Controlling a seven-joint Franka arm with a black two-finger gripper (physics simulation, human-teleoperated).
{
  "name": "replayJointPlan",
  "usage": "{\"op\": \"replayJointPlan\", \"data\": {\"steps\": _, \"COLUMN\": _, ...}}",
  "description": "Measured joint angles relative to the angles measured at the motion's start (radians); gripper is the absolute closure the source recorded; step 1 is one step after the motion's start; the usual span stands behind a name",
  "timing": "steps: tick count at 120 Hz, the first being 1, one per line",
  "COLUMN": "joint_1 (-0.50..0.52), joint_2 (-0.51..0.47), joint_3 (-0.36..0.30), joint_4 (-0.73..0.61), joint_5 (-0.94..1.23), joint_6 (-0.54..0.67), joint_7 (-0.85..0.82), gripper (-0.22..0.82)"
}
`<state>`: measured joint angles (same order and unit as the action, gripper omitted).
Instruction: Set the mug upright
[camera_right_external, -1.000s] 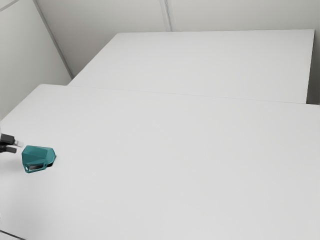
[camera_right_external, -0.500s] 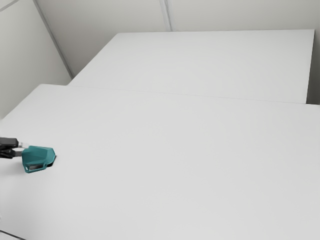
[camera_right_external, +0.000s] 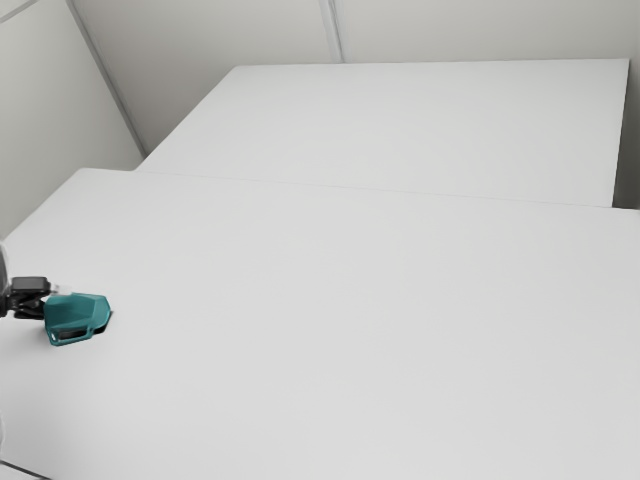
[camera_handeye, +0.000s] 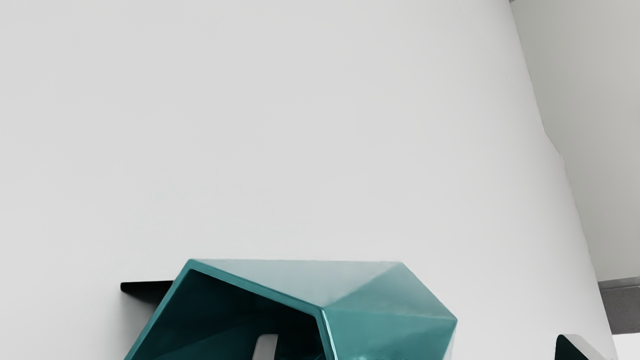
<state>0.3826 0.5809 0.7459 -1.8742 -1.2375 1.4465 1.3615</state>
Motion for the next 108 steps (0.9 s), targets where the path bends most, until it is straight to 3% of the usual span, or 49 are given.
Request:
{"op": "replayJointPlan", "data": {"steps": 41, "joint_1": -0.013, "joint_2": 0.001, "joint_3": -0.041, "joint_4": -0.021, "joint_5": -0.016, "joint_6": -0.014, "joint_7": 0.003, "gripper": 0.0}}
{"op": "replayJointPlan", "data": {"steps": 108, "joint_1": -0.036, "joint_2": -0.077, "joint_3": -0.043, "joint_4": -0.122, "joint_5": 0.003, "joint_6": 0.0, "joint_7": 0.006, "gripper": 0.0}}
